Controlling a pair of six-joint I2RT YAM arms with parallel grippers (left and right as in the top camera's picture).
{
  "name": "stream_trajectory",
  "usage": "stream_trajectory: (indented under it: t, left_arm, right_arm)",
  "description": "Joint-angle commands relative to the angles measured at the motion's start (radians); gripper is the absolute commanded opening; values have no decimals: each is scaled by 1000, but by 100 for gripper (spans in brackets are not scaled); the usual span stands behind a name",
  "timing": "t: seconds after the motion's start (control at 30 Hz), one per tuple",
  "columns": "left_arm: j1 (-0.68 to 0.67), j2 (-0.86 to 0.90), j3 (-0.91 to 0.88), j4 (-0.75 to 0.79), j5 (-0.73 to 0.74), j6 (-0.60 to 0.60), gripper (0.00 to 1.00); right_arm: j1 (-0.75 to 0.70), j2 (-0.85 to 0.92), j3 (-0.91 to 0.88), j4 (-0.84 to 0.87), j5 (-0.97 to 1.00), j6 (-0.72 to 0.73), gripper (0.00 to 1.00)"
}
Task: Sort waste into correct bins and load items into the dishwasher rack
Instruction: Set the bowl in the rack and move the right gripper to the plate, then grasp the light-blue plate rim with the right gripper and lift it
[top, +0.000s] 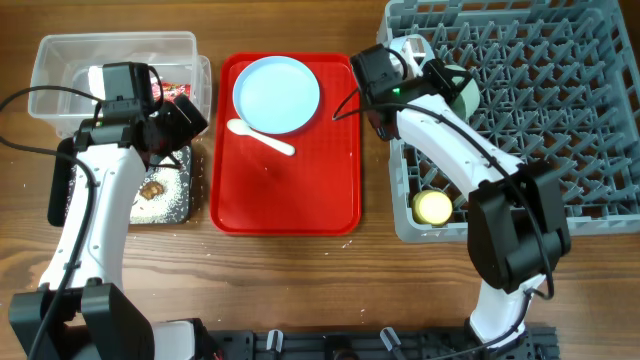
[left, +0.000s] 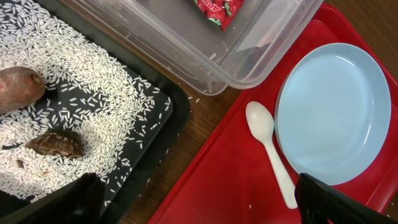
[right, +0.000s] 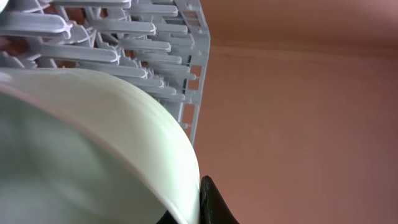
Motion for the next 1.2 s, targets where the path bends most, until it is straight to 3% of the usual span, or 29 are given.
stream_trajectory:
  t: [0.0,0.03,0.07,0.2,0.27,0.43,0.63,0.87,0.93,1.07,1.1,1.17]
  left_arm:
    - [-3,-10,16,0,4,19,100]
    - [-3,-10,16,0,4,19,100]
    - [-3,-10,16,0,4,19,100]
    - [-3,-10,16,0,4,19,100]
    - [-3,-10,16,0,4,19,100]
    - [-3,-10,16,0,4,19,100]
    - [-3,-10,16,0,4,19,100]
    - [-3,-10,16,0,4,19,100]
    - [-3,-10,16,0,4,19,100]
    - [-3,-10,16,0,4,19,100]
    - [-3,-10,16,0,4,19,100]
    - [-3,-10,16,0,4,19,100]
  right_arm:
    - [29,17,-7,-27,-10,-18,4]
    - [41,17,-7,-26,-10,-18,7]
    - [53,17,-7,-26,-10,-20,24]
    - [76,17,-7,-26,-14,-21,55]
    - [80,17,-7,-24,-43,-66,100]
    - [81,7,7,97,-57,-135,100]
    - [130,-72,16,343,-318,-224,100]
    - [135,-82,16,343,-455,-199,100]
    - [142,-100,16,349,-563,-140,100]
    - [156,-174,18,335,-972,275,100]
    - [156,-188,18,314,-1178,327,100]
    - [155,-187,17,298,-1374,353,100]
